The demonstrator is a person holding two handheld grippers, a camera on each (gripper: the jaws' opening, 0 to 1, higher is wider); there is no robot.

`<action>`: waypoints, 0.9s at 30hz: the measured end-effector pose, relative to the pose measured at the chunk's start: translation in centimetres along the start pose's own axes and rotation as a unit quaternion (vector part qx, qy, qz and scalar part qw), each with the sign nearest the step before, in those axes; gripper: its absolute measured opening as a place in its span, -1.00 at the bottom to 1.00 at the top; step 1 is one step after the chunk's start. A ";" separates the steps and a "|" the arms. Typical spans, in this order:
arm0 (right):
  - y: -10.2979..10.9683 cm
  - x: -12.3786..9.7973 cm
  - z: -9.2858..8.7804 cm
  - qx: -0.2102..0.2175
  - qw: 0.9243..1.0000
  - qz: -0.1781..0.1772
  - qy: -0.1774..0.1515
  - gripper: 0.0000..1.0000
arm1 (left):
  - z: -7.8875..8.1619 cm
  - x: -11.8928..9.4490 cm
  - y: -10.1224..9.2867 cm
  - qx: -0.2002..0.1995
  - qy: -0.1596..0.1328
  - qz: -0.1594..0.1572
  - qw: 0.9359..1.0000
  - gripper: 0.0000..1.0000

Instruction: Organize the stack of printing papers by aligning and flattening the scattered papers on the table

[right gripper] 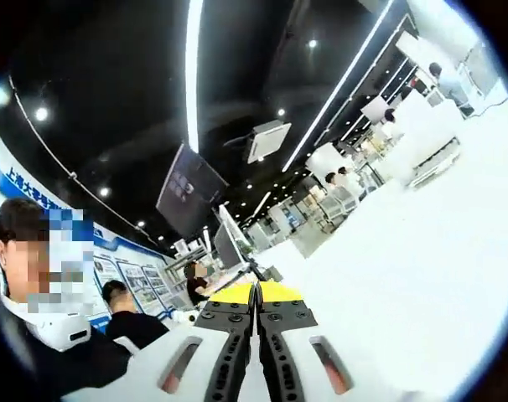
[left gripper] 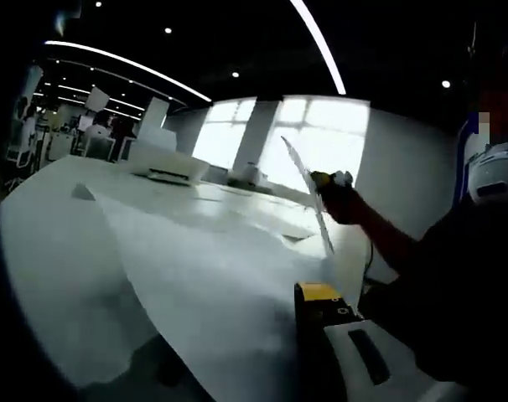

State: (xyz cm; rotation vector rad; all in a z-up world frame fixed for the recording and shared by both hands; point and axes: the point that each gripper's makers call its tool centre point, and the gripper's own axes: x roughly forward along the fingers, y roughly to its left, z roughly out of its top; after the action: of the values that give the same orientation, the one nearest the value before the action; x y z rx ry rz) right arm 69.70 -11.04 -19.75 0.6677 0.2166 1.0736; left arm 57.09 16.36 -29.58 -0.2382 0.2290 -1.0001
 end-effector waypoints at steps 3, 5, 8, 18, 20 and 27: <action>-2.9 0.1 -0.4 0.018 0.999 -0.029 -0.002 -1.00 | -0.1 0.0 0.0 0.001 0.002 0.001 1.000 -0.51; -3.5 0.4 -1.1 0.024 0.999 -0.036 -0.004 -1.00 | -0.1 0.0 0.1 0.000 0.002 0.001 1.000 -0.51; -4.3 1.0 -2.4 0.027 0.998 -0.061 -0.003 -1.00 | -0.1 0.0 0.1 0.000 0.002 0.001 1.000 -0.51; -4.1 2.6 -5.8 0.089 0.993 -0.078 -0.020 -1.00 | 0.0 -0.1 0.1 0.001 -0.004 0.000 1.000 -0.51; -4.4 2.5 -6.2 0.112 0.989 -0.089 -0.034 -1.00 | 0.0 -0.1 0.0 -0.001 -0.005 -0.002 1.000 -0.50; -5.1 2.4 -6.5 0.124 0.984 -0.113 -0.051 -1.00 | 0.2 -0.2 0.0 -0.002 -0.012 -0.005 1.000 -0.49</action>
State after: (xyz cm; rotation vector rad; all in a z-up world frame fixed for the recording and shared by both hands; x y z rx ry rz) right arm 71.53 -7.98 -27.54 0.8974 0.3334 0.7988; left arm 57.05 16.49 -29.41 -0.2543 0.2077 -1.0069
